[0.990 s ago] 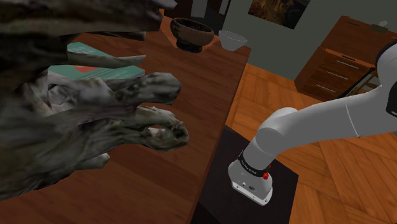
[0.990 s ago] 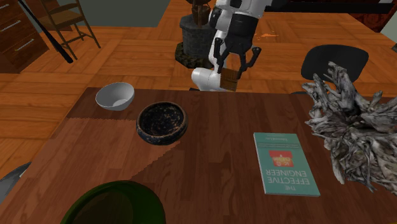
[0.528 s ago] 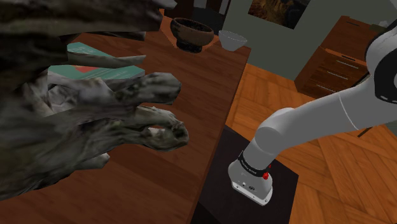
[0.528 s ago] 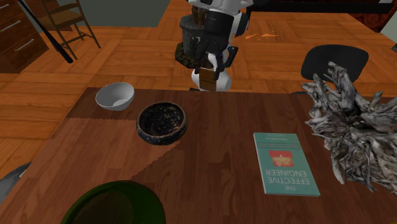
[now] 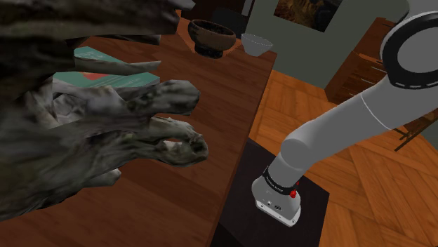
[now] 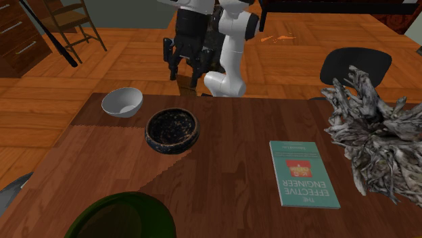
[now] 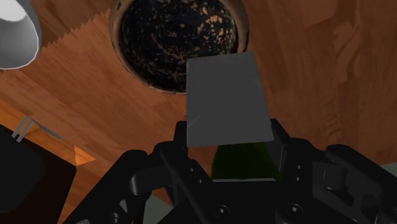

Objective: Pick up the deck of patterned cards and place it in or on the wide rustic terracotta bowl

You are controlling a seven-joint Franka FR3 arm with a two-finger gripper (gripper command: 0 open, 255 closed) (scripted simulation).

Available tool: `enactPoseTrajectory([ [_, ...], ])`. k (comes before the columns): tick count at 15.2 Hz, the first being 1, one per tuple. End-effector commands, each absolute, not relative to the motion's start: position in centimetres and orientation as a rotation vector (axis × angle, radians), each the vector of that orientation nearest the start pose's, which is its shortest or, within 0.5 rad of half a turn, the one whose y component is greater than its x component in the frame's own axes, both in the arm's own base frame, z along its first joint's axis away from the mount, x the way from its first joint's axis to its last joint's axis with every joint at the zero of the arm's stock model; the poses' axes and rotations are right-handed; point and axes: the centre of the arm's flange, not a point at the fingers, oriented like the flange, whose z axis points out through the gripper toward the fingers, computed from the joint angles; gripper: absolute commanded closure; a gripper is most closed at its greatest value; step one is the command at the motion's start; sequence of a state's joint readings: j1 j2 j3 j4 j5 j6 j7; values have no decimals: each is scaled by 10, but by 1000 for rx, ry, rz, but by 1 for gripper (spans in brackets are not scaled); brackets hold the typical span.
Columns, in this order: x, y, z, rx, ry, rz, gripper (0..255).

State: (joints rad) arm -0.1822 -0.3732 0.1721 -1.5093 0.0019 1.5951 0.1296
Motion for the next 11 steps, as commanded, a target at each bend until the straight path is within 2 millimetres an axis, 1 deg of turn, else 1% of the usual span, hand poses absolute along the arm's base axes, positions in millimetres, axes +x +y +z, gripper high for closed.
enactPoseTrajectory([
  [1,421,1,837,-3087,210,-720,255],
  [4,442,-28,842,-3087,210,-720,255],
  [11,442,-28,806,-3087,210,-720,255],
])
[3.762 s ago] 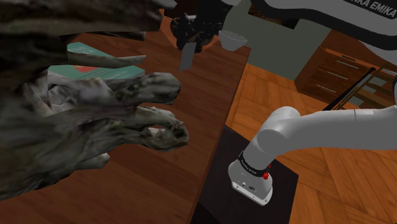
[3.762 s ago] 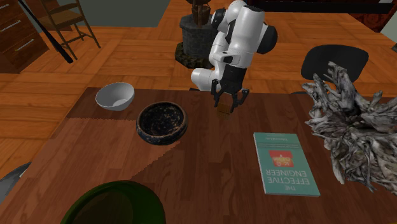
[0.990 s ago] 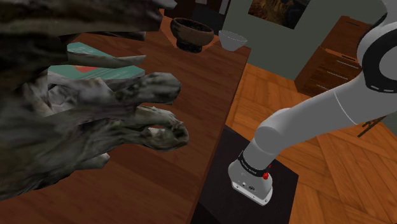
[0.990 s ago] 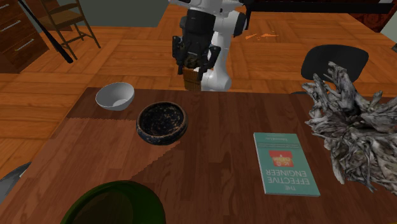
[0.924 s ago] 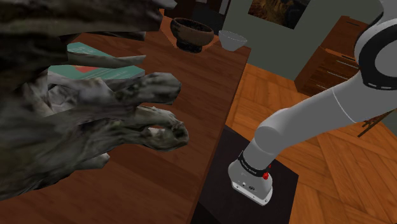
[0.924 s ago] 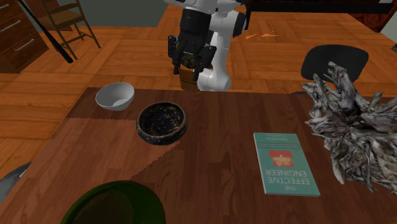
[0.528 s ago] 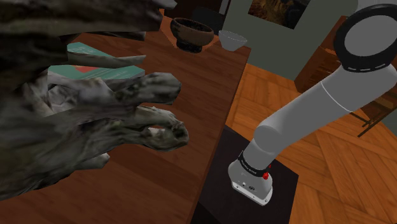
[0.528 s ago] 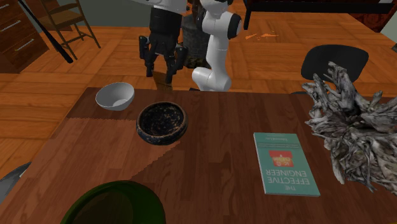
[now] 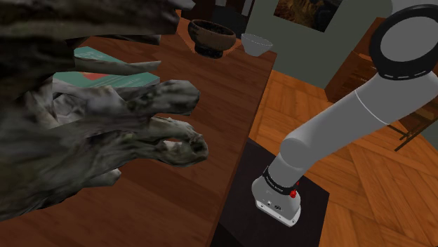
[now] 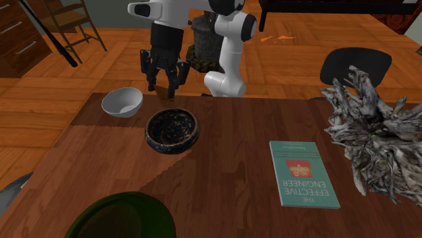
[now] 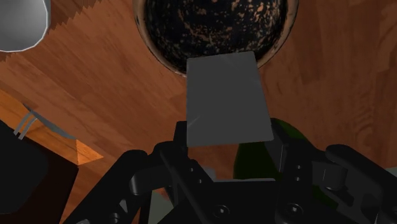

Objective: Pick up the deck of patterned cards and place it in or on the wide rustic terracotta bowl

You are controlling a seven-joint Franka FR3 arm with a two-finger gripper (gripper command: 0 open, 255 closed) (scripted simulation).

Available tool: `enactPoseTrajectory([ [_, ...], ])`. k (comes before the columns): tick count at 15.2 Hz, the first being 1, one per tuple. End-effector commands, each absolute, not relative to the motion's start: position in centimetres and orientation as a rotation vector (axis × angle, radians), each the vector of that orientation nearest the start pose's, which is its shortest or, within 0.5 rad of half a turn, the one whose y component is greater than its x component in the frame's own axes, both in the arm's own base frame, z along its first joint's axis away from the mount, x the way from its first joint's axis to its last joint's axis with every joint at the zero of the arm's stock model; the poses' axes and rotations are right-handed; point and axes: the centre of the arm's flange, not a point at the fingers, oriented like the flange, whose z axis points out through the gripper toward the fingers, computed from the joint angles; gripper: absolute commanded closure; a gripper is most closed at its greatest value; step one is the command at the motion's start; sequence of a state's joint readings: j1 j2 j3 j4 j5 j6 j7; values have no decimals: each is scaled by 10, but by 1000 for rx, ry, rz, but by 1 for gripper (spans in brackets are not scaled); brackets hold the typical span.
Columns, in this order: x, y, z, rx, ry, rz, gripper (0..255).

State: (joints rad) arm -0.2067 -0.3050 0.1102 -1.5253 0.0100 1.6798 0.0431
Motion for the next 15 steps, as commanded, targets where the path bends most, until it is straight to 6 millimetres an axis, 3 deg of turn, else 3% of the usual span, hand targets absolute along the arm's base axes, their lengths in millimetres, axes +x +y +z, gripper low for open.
enactPoseTrajectory([
  [1,442,-28,800,-3087,210,-720,255],
  [12,442,-28,738,-3087,210,-720,255],
  [15,442,-28,738,-3087,210,-720,255],
])
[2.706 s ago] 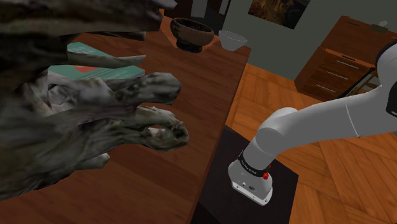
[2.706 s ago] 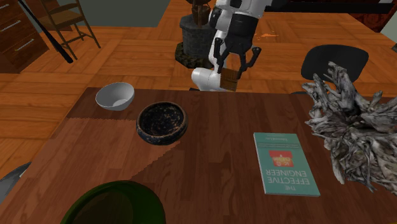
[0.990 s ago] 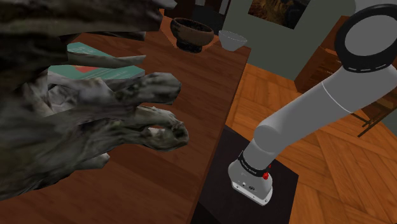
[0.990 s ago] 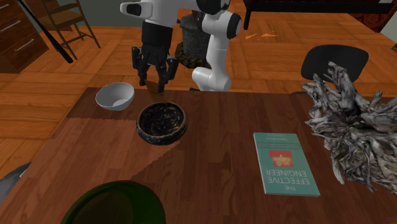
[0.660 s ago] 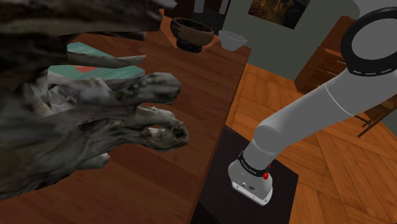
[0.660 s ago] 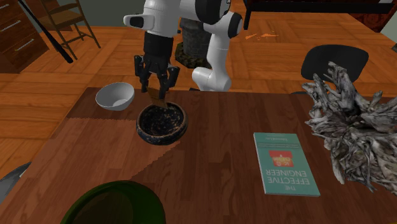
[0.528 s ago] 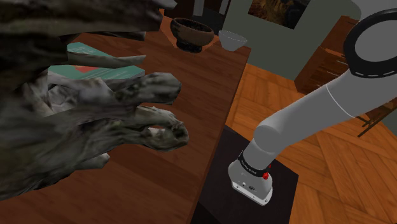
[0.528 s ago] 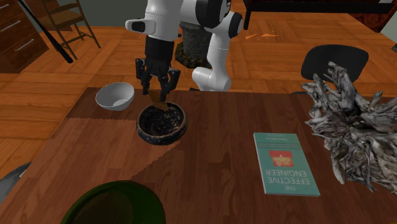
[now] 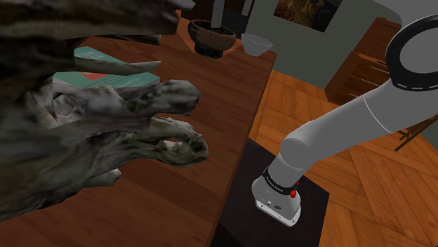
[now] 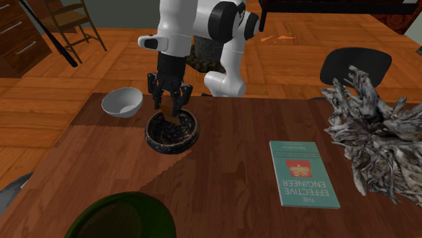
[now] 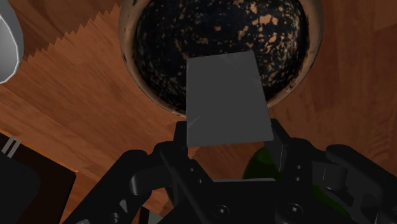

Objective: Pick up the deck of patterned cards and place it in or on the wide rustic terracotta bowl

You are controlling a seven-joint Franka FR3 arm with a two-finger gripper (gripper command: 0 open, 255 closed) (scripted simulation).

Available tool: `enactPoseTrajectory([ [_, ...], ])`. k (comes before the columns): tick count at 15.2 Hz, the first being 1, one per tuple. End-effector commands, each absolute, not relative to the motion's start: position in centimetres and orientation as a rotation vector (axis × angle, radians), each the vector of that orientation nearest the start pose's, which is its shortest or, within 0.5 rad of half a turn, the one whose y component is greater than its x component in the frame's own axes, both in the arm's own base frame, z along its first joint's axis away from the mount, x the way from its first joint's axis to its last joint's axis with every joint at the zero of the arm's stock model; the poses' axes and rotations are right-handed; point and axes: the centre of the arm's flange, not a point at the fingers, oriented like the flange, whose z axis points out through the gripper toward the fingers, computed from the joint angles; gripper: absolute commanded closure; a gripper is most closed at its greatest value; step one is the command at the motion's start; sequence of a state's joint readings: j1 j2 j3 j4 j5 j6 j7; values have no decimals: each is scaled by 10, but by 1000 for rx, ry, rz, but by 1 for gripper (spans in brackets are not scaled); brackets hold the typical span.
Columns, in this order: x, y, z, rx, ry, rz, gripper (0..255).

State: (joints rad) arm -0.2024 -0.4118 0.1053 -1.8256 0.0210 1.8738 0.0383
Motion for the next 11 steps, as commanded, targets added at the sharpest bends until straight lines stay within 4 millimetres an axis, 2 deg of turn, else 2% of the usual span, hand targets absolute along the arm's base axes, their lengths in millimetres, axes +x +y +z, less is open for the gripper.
enactPoseTrajectory([
  [1,442,-28,738,-3087,210,-720,255],
  [5,442,-28,738,-3087,210,-720,255],
  [6,442,-28,738,-3087,210,-720,0],
  [11,442,-28,738,-3087,210,-720,0],
])
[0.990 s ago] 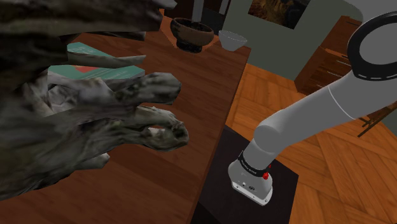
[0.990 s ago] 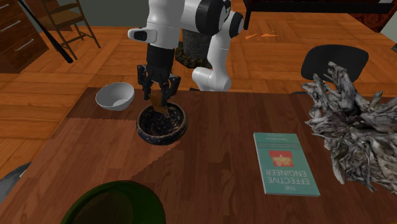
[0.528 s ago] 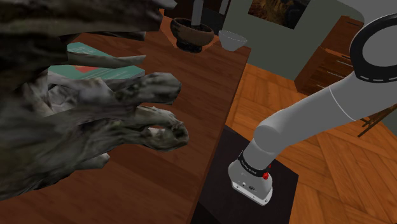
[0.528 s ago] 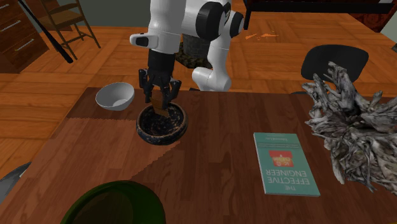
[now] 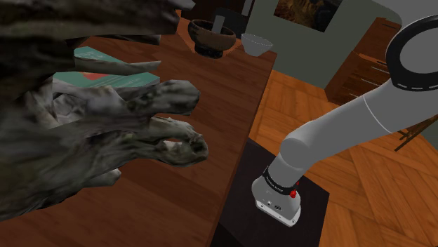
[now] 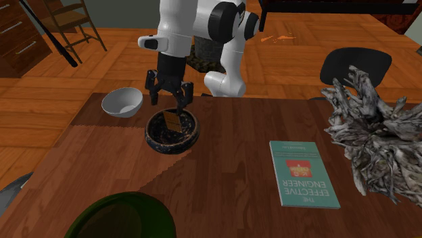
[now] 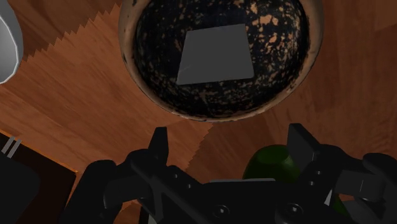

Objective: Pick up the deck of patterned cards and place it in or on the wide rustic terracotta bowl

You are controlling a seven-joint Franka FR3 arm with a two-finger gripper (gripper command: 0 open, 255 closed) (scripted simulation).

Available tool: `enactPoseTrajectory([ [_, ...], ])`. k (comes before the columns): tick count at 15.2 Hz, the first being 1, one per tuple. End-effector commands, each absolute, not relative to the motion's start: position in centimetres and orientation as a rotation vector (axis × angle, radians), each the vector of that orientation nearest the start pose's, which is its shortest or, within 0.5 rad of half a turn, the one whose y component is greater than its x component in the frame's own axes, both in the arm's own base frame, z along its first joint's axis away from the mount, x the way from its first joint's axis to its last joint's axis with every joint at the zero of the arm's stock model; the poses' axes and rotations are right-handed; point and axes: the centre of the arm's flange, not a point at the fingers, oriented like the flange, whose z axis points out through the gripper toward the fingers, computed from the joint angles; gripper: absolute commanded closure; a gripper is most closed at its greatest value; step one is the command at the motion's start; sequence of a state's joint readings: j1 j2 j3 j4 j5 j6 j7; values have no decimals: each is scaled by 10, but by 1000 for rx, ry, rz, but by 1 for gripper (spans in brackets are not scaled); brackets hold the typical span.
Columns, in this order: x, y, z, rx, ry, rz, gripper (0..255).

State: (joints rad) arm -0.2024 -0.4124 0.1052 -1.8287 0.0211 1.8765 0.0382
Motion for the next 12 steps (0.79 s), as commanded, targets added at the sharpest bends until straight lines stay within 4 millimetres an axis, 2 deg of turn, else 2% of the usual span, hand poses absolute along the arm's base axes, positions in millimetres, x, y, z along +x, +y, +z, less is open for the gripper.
enactPoseTrajectory([
  [1,437,-27,750,-3087,210,-720,0],
  [4,420,-25,783,-3087,210,-720,0],
  [12,420,-25,783,-3087,210,-720,0],
])
